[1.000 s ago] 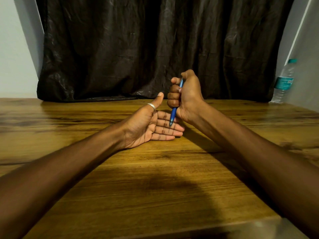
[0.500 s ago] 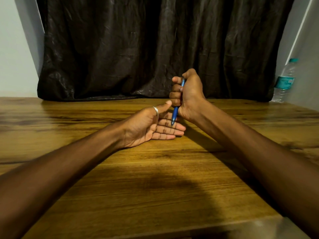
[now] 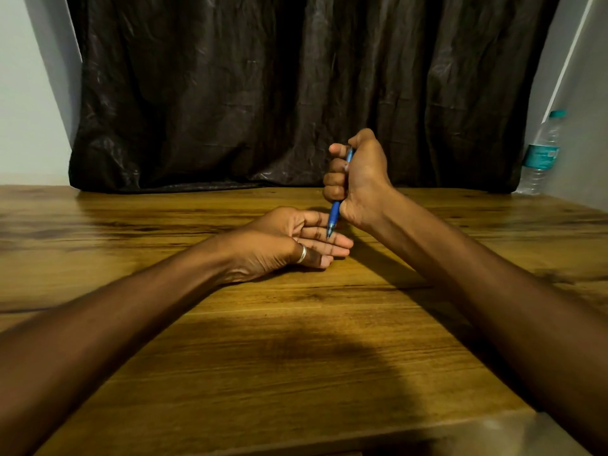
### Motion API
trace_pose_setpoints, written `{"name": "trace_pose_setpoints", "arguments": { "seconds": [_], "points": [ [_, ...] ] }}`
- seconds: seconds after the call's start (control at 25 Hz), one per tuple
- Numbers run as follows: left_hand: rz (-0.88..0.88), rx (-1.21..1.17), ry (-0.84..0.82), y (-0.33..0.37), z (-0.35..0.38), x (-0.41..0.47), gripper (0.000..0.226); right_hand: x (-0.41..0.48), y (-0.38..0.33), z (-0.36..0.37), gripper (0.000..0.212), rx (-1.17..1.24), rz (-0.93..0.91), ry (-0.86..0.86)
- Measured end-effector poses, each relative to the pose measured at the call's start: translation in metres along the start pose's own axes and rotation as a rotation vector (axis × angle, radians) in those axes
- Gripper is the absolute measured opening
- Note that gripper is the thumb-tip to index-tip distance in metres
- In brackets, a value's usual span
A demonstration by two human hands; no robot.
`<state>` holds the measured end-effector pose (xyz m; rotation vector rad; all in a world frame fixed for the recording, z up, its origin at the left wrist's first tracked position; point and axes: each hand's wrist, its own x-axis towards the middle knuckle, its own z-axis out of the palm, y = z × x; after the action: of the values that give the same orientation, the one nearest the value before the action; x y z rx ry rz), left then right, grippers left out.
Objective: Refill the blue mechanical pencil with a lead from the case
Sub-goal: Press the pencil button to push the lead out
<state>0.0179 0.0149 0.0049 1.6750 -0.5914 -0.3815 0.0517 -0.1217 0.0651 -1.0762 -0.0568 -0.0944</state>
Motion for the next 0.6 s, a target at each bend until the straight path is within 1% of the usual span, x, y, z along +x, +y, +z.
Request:
{"name": "trace_pose_setpoints", "arguments": {
  "seconds": [0.36, 0.6],
  "points": [
    [0.03, 0.005, 0.02, -0.002, -0.0002, -0.0006, 0.051, 0.0007, 0.0014, -0.0005, 0.03, -0.01, -0.002, 0.0],
    [0.01, -0.083, 0.048, 0.0, 0.003, -0.0012, 0.038, -0.0017, 0.003, 0.0005, 0.028, -0.02, -0.002, 0.004]
  ]
}}
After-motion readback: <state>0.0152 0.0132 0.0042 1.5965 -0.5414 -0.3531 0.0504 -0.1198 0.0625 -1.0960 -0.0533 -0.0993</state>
